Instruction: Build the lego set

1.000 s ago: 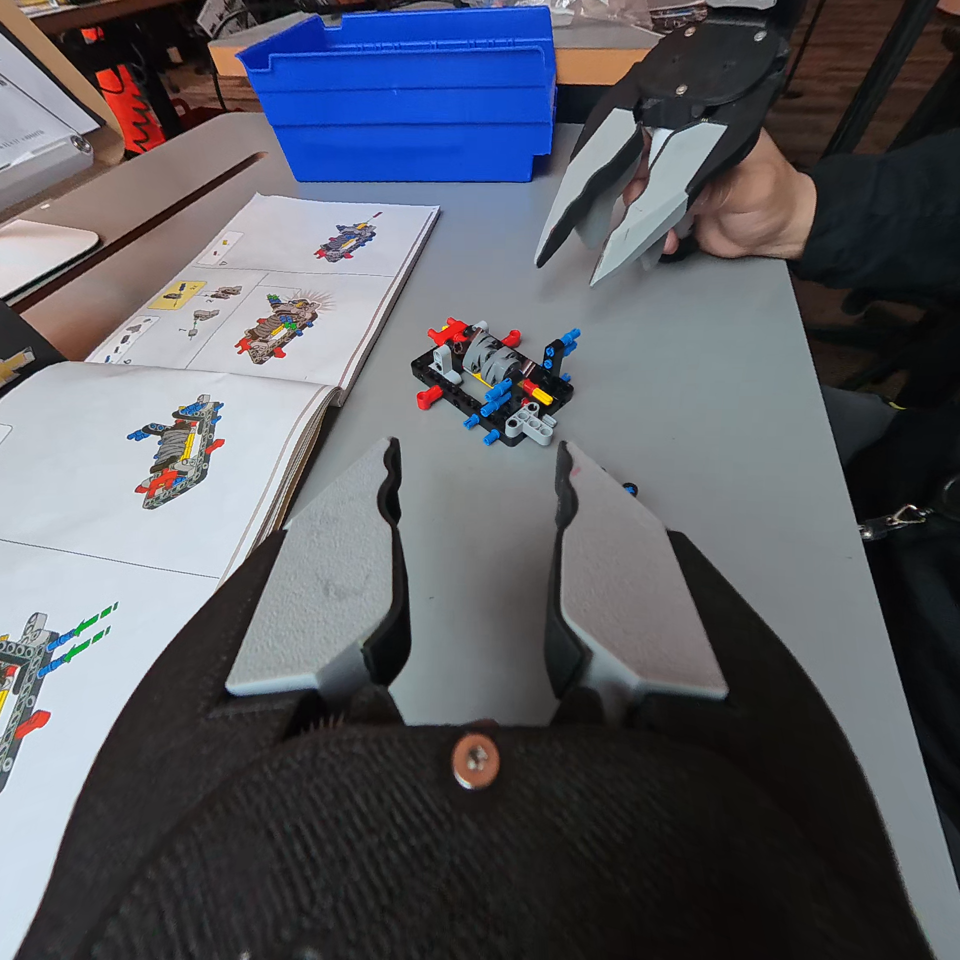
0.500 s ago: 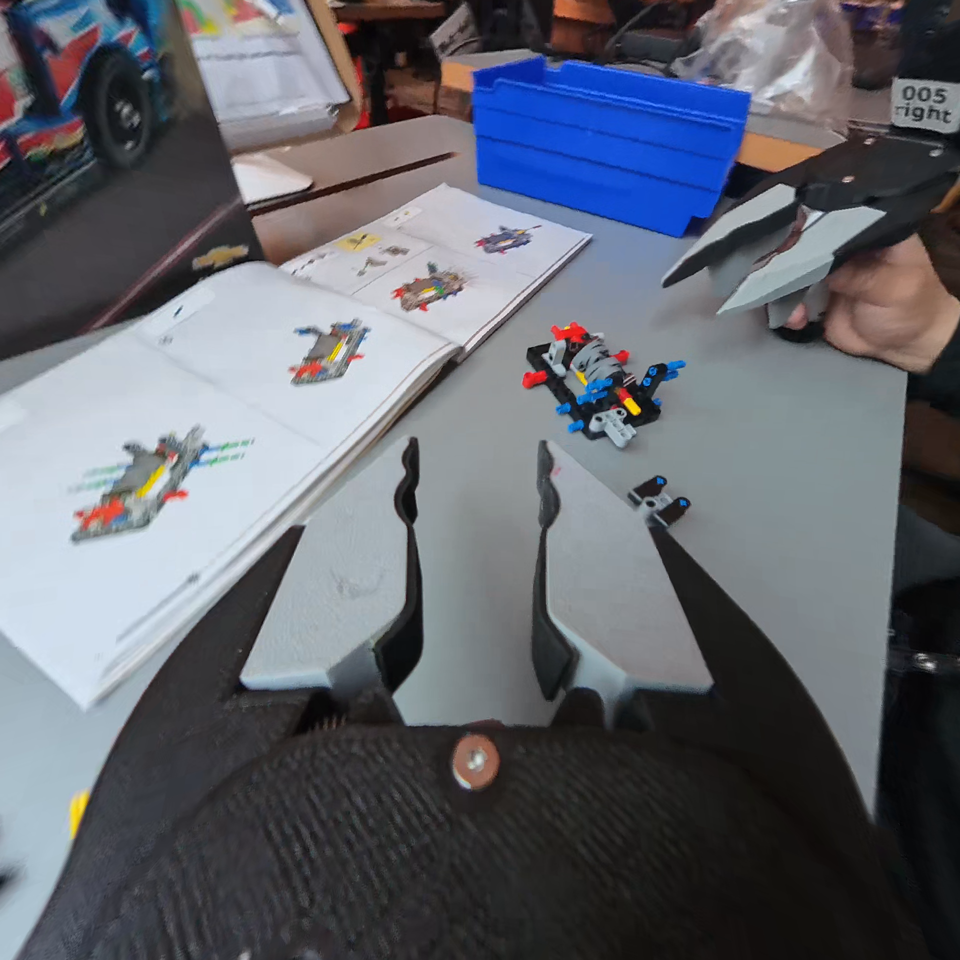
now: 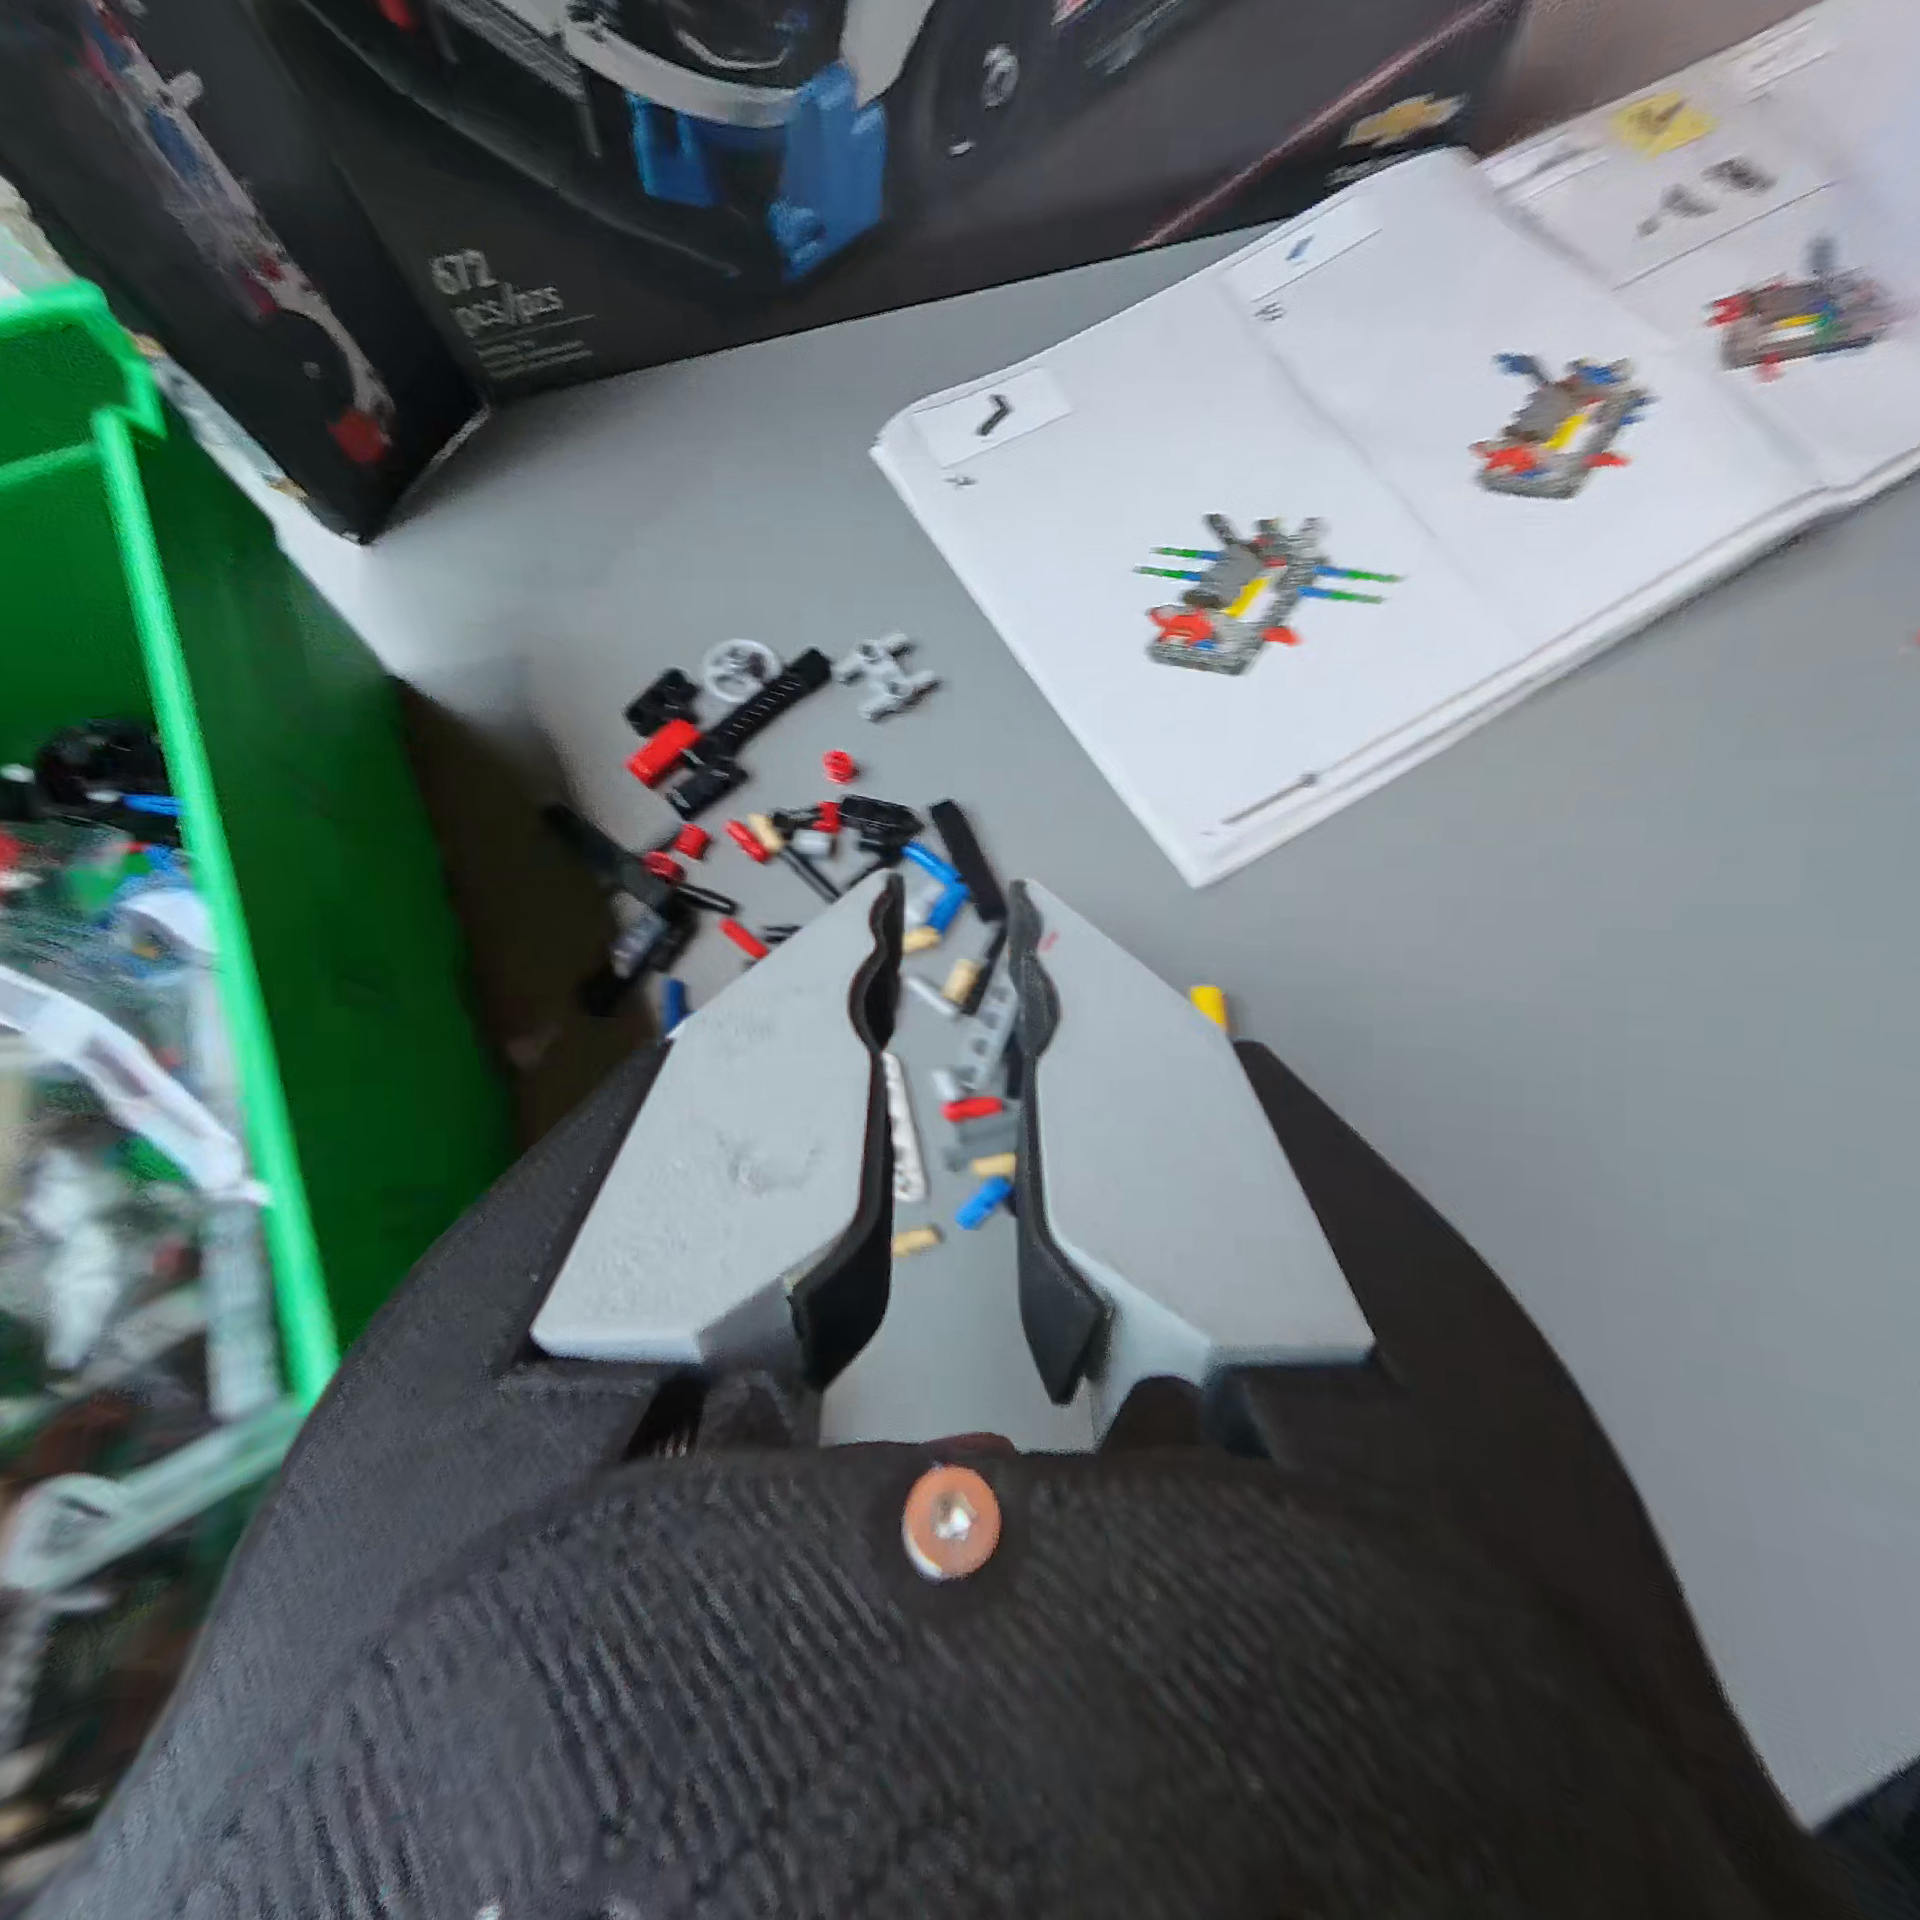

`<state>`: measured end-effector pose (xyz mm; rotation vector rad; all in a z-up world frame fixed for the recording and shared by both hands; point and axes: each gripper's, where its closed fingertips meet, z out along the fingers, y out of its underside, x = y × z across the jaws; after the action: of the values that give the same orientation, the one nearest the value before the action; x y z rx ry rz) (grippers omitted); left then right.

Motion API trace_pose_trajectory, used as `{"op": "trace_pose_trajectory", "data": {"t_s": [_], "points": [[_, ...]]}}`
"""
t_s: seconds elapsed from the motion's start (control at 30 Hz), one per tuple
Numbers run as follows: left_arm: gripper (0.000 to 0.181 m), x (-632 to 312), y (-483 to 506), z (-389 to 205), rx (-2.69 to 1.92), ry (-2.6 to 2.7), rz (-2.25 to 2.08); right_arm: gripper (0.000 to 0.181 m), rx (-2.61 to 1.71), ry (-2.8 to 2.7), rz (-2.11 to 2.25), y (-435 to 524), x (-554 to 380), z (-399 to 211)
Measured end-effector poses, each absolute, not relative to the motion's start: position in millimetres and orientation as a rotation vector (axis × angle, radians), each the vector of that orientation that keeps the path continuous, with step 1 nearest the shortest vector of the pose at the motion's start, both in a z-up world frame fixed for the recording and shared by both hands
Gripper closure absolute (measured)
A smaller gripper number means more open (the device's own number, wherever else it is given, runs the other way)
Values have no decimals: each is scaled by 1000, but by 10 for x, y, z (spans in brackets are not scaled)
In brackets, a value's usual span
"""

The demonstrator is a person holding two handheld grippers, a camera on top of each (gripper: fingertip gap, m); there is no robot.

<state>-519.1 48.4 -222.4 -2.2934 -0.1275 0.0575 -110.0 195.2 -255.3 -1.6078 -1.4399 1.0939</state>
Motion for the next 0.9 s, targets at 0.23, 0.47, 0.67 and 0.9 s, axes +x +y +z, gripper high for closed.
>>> {"op": "trace_pose_trajectory", "data": {"t_s": [0.23,0.47,0.67,0.9], "points": [[181,-5608,776,-2575,-2610,-128,52,137,-1597,-1495,1030,1910,-1119,-2610],[180,-5854,816,-2685,-2678,-216,113,138,-1591,-1495,1053,1899,-1116,-2595],[181,-5775,783,-2653,-2732,-178,99,138,-1584,-1495,1064,1891,-1112,-2584],[181,-5738,604,-2803,-2854,-180,140,138,-1579,-1509,1050,1872,-1116,-2597]]}}
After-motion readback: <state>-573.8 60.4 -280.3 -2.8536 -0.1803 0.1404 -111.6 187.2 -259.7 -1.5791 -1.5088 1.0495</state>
